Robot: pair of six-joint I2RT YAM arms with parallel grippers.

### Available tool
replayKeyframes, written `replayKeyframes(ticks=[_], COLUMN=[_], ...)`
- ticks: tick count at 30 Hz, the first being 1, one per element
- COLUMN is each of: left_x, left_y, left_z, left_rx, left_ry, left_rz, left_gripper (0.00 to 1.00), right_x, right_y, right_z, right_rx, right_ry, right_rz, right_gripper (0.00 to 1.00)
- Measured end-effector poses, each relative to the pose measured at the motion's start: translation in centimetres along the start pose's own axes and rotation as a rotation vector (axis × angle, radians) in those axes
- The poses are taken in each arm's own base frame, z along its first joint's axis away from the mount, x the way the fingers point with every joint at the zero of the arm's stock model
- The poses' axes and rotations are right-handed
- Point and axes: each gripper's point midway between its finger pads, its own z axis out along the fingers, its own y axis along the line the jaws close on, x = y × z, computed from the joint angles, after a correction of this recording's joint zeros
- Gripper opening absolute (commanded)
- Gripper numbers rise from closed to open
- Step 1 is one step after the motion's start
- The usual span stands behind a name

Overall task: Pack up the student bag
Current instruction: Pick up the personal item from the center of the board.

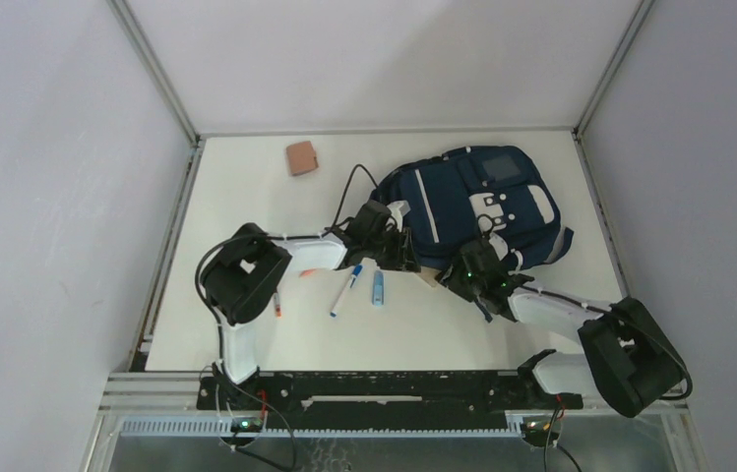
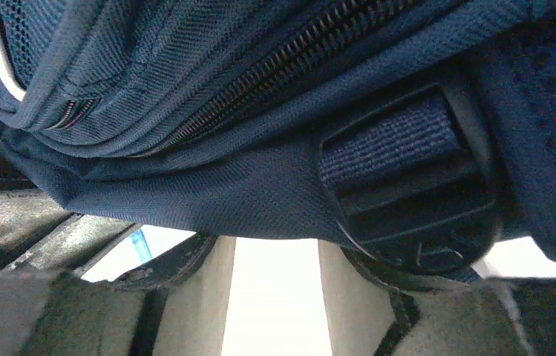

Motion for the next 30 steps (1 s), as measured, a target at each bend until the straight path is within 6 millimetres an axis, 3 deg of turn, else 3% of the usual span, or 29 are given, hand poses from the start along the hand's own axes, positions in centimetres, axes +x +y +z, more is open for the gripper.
replayKeyframes(ticks=[3,14,16,19,30], left_x=[0.0,0.6,0.7,0.8,1.1], left_y=[0.0,0.2,0.3,0.3,0.1], left_z=[0.1,0.8,1.0,1.1,0.9], left_rx=[0.003,0.013,0.013,0.013,0.006], left_ry=[-0.003,0.017,0.019,0.021,0.017], left_rz=[0.001,-0.016,-0.017,-0.016,-0.008], left_gripper=[0.28,0.26,0.26,0.26,0.28], right_x=[0.0,-0.1,-0.1,0.2,0.5], right_y=[0.3,1.7,1.8,1.9,2.6], right_z=[0.4,1.5,1.5,1.8,1.8], right_rx=[-0.020,-0.097,-0.102,-0.109,-0.152], right_ry=[0.013,0.038,0.039,0.052,0.063], right_rz=[0.033,0.128,0.132,0.140,0.149], right_gripper=[0.50,0.41,0.30,0.00,0.00])
